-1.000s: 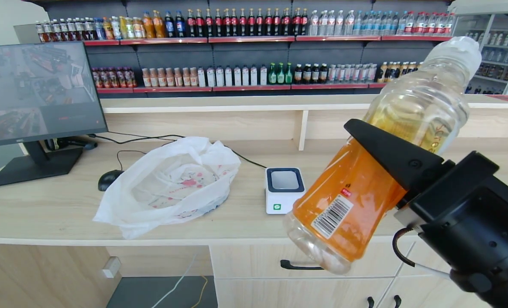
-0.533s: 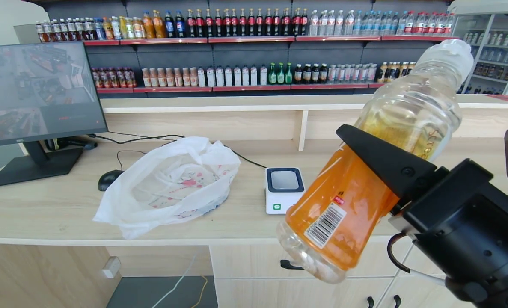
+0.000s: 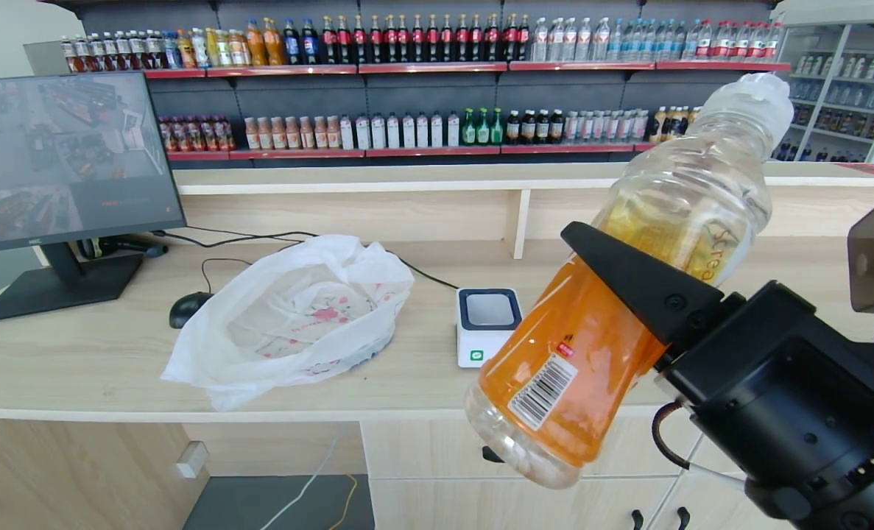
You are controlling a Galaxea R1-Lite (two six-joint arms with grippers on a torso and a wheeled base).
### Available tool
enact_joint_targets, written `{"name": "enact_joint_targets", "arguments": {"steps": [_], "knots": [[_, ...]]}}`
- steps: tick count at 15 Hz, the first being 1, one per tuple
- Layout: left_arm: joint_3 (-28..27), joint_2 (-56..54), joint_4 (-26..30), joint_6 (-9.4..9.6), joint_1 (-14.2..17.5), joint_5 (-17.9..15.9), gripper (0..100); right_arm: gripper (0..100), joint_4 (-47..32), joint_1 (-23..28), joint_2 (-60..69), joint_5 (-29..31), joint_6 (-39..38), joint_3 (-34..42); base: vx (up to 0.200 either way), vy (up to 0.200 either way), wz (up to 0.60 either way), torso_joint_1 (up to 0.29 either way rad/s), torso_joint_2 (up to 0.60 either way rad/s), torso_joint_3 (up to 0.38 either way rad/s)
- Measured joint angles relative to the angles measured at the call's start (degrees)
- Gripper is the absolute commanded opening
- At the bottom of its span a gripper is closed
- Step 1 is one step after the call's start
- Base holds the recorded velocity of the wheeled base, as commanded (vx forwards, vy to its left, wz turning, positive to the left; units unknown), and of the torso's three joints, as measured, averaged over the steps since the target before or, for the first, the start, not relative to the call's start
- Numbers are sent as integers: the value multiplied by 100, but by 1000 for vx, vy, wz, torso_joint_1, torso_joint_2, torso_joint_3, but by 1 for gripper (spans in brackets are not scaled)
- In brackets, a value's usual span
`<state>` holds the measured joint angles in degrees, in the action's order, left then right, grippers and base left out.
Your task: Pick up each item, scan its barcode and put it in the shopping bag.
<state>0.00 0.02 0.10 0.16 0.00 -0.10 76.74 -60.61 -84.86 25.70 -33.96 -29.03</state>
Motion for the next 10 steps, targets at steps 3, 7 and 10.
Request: {"name": "enact_joint_targets", "arguments": {"steps": [3, 7, 10], "knots": [[0, 0, 0, 0, 0, 0, 100, 0, -2, 0, -1, 6, 27, 22, 0, 0, 0, 0, 0, 0], [0, 0, 0, -2, 0, 0, 100, 0, 0, 6, 40, -9, 490, 246, 0, 0, 0, 0, 0, 0], [0, 0, 0, -5, 0, 0, 100, 0, -27, 265, 201, -200, 827, 464, 0, 0, 0, 0, 0, 0]]}}
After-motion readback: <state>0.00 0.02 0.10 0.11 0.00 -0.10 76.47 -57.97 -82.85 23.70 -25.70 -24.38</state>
